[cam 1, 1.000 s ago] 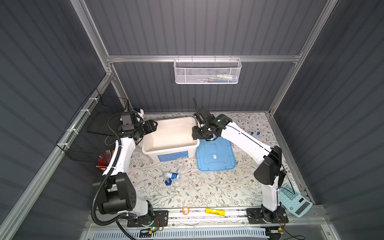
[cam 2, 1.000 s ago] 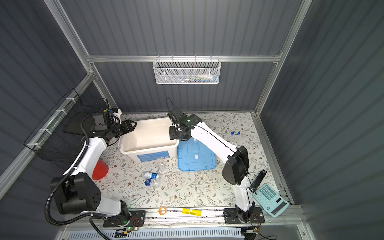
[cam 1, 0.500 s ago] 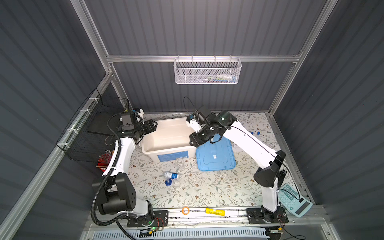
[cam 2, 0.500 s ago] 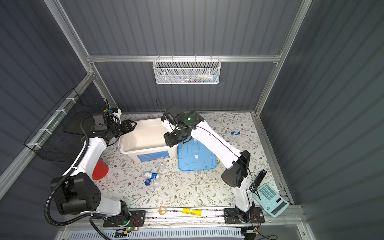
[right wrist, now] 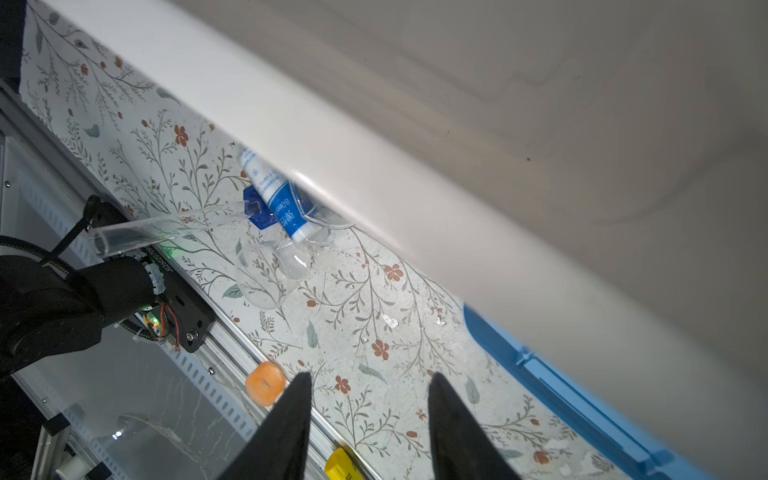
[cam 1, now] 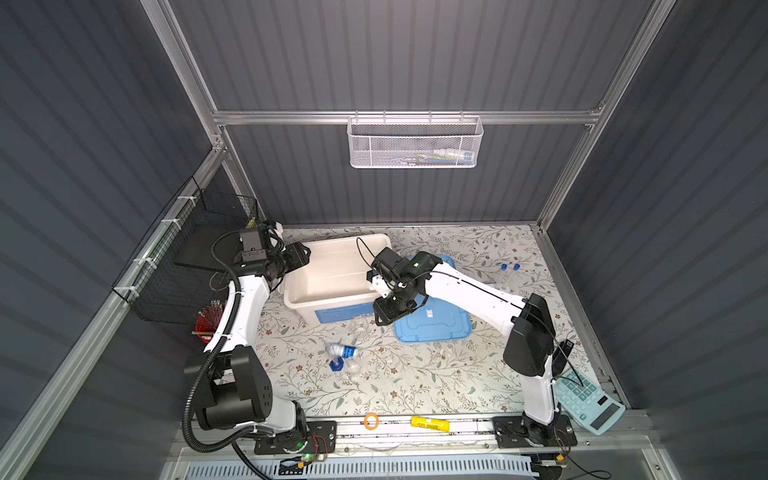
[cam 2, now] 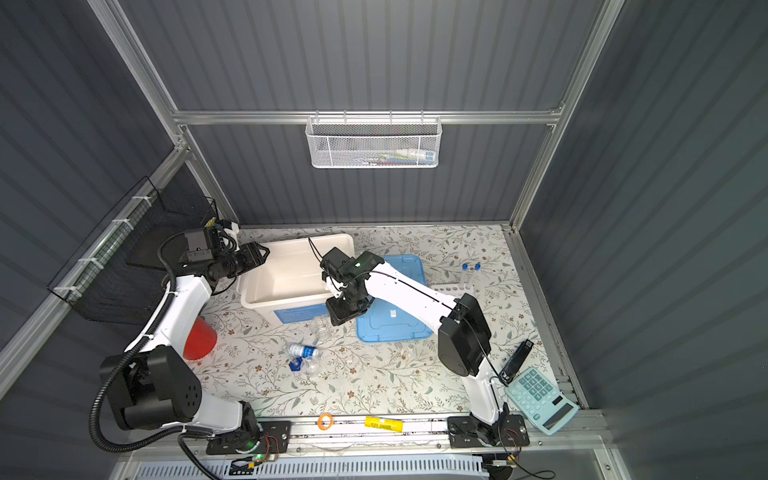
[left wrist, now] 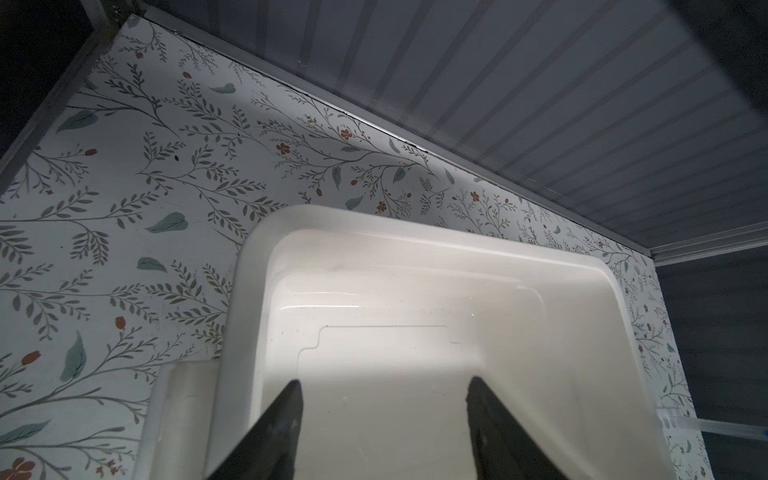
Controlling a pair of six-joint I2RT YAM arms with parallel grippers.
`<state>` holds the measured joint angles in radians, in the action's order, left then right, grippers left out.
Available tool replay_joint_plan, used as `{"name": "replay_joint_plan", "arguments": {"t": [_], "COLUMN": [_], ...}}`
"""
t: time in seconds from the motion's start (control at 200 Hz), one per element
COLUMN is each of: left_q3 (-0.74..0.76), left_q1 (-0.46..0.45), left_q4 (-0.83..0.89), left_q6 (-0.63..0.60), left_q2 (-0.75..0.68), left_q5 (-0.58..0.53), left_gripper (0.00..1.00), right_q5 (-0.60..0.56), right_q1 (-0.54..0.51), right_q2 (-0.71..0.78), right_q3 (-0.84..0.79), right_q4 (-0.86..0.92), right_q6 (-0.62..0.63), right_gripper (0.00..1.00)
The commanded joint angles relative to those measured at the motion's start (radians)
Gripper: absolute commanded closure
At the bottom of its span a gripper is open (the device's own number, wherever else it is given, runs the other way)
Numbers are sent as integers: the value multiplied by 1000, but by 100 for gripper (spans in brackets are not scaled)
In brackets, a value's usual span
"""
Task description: Organize the chemistry lab equipment
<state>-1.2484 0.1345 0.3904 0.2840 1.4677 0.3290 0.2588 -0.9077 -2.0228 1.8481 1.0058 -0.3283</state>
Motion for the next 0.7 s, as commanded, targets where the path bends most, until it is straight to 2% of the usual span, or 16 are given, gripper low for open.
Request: {"name": "replay_joint_plan", "arguments": {"t": [0.0, 0.235, 0.26, 0.43, 0.695], "left_q3": [-28, -29, -26, 6, 118], "left_q1": [2, -43, -55, -130, -160], "left_q4": [43, 97, 102, 122, 154], "left_q6": [-38, -131, -143, -197, -178], "left_q2": [-43, -82, -85, -123, -287], "left_q5": [45, 8, -30, -105, -119], "left_gripper": [36, 36, 36, 36, 37], "right_q5": [-7, -78, -90, -159, -255], "right_q1": [-3, -8, -9, -28, -71], "right_q2": [44, 44, 40, 4, -41], "right_q3": [-48, -81, -81, -57, -32], "right_q4": [-121, -203, -203, -181, -194], "right_q6": [-107, -214, -219, -254, -328], "right_gripper": [52, 54, 54, 57, 61]}}
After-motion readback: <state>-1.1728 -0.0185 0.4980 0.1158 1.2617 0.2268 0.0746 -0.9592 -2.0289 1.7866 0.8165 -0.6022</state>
